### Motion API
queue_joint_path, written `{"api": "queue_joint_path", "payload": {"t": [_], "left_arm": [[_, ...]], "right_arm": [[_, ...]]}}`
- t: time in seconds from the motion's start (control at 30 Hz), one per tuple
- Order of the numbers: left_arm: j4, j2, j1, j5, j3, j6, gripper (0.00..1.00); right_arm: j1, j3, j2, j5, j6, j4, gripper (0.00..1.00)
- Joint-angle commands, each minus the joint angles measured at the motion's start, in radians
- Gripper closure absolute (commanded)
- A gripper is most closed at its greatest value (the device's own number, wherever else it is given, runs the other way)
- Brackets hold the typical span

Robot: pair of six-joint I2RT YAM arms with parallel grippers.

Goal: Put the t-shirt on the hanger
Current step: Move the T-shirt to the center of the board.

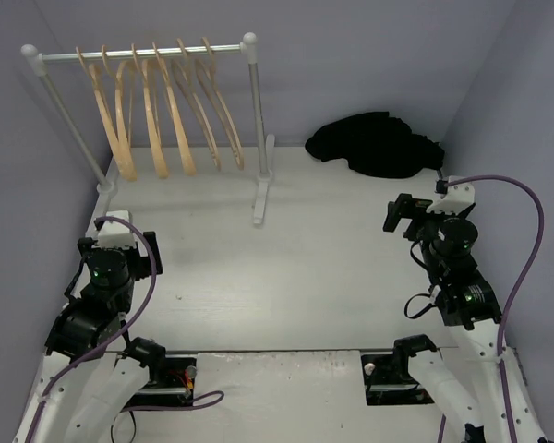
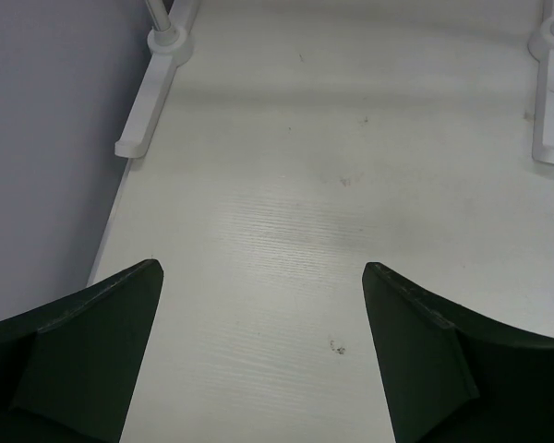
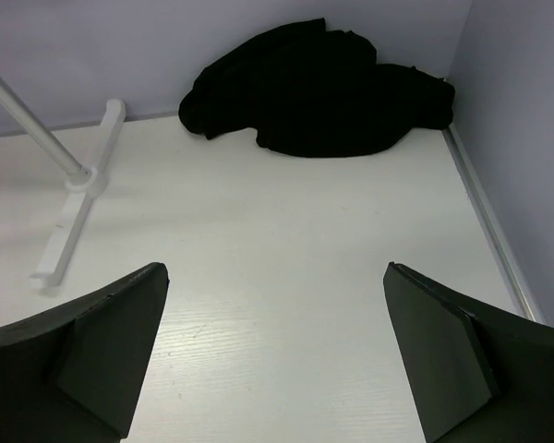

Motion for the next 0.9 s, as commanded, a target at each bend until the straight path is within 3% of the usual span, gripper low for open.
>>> {"api": "queue_joint_path", "payload": {"t": [0.0, 0.17, 0.4, 0.63, 0.87], "left_arm": [[0.049, 0.030, -0.005, -0.003, 0.043, 0.011, 0.15], [0.049, 0.051, -0.005, 0.009, 0.048, 0.009, 0.15], [0.049, 0.101, -0.005, 0.061, 0.102, 0.006, 0.15], [0.048, 0.143, -0.005, 0.102, 0.142, -0.010, 0.15], [0.044, 0.162, -0.005, 0.152, 0.140, -0.025, 0.15]], "right_arm": [[-0.004, 0.033, 0.037, 0.033, 0.013, 0.085, 0.00], [-0.003, 0.032, 0.105, 0.031, -0.008, 0.100, 0.00], [-0.007, 0.097, 0.367, 0.102, 0.040, 0.237, 0.00], [-0.030, 0.383, 0.882, 0.113, 0.027, 0.323, 0.00], [-0.086, 0.703, 1.294, 0.016, -0.020, 0.332, 0.10]]}}
